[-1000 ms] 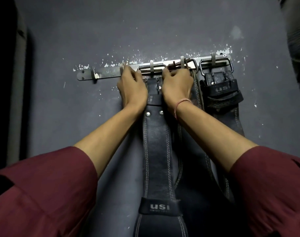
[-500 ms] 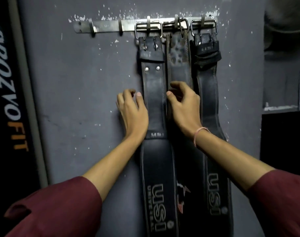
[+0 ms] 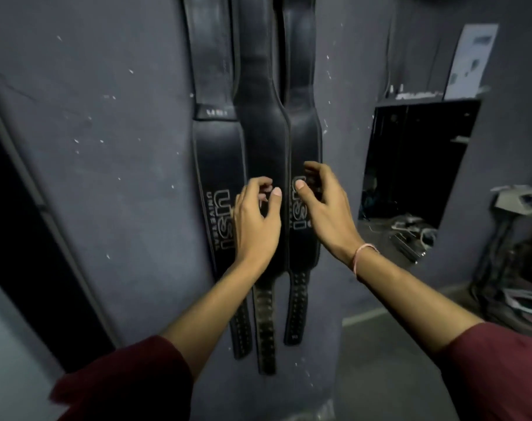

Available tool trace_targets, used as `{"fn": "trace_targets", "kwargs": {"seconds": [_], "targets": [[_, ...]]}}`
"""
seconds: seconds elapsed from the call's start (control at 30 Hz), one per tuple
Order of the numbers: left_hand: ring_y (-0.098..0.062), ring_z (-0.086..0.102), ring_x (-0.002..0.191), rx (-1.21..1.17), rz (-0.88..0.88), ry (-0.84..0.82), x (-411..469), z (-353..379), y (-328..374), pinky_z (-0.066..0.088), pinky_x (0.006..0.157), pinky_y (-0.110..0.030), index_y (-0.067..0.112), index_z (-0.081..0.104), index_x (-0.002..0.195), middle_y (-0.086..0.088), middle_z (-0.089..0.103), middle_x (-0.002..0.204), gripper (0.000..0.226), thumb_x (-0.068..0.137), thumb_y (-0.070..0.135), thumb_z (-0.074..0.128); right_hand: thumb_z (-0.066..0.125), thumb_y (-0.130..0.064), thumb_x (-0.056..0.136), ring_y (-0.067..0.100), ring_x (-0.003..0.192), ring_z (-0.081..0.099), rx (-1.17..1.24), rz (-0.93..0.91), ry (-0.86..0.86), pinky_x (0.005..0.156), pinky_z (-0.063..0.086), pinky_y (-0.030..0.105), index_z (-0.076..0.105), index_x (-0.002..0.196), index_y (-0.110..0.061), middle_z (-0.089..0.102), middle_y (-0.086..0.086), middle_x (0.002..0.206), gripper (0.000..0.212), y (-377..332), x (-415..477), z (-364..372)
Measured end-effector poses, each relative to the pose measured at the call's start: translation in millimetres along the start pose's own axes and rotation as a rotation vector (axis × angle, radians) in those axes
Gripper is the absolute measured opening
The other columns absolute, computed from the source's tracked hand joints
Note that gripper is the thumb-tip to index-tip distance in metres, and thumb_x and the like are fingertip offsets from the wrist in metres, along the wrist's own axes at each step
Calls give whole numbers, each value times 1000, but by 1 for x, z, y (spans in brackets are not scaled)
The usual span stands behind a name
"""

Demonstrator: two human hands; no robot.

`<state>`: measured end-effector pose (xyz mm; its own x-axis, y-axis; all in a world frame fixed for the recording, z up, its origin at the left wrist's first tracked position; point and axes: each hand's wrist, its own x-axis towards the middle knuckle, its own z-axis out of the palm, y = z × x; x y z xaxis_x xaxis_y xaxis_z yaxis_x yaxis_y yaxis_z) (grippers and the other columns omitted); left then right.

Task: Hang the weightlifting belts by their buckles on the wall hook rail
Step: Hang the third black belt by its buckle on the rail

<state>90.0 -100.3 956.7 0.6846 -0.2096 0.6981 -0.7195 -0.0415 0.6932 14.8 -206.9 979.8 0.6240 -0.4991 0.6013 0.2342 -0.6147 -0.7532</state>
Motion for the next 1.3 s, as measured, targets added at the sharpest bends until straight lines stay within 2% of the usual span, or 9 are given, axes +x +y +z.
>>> {"fn": "trace_targets", "kwargs": {"seconds": [0.23,0.37,0.53,0.7,0.8,0.9,1.03,1.2,1.3], "targets": [[-6,65,93,-101,-195,-165,-113,52,5,51,80,-18,14,64,110,3,69,99,14,100,20,56,58,-31,100,4,116,55,-16,178,-71,90,46,12,47,137,-24,54,-8,132,39,62,-101,-49],[-12,66,91,-91,-309,-223,-173,87,6,52,78,-26,15,63,106,1,69,95,14,101,24,54,58,-29,100,10,116,55,-24,327,-89,94,48,23,49,136,-20,55,-3,132,39,98,-157,-95],[-20,66,83,-61,-438,-324,-267,128,-4,52,75,-35,13,62,95,-6,70,85,15,102,21,52,61,-23,98,14,107,59,-36,502,-110,82,46,12,55,130,-16,61,0,121,33,145,-228,-138],[-15,64,81,-26,-592,-421,-356,156,-21,47,74,-23,13,63,93,0,68,85,14,99,8,52,61,-17,98,9,96,59,-40,686,-181,73,45,2,56,128,-13,62,1,115,30,193,-293,-157],[-15,63,82,-9,-706,-483,-390,171,-40,48,79,-26,10,63,96,0,69,86,14,99,4,51,61,-15,97,15,98,62,-65,808,-192,80,49,12,59,125,-11,65,4,111,28,228,-319,-161],[-14,62,80,16,-806,-522,-411,187,-66,46,77,-24,7,64,101,-2,70,87,15,98,2,51,61,-10,96,20,96,65,-118,896,-197,88,50,28,63,118,-8,68,4,100,22,268,-334,-159],[-21,67,88,66,-838,-608,-439,214,-123,49,80,-29,6,66,103,-9,74,94,13,97,4,54,56,0,95,18,88,67,-134,1017,-225,82,54,27,65,103,-13,69,-3,88,18,330,-354,-145],[-19,63,92,128,-858,-750,-494,244,-204,39,78,-18,6,67,109,-8,70,99,16,101,12,54,55,5,96,28,94,62,-141,1131,-297,76,48,13,65,107,8,68,25,108,16,421,-391,-118],[-19,64,98,142,-835,-805,-529,269,-253,51,87,-32,7,66,112,-9,70,106,21,103,19,51,58,-4,97,27,93,64,-162,1198,-303,75,48,16,68,108,4,70,18,102,17,482,-418,-103]]}}
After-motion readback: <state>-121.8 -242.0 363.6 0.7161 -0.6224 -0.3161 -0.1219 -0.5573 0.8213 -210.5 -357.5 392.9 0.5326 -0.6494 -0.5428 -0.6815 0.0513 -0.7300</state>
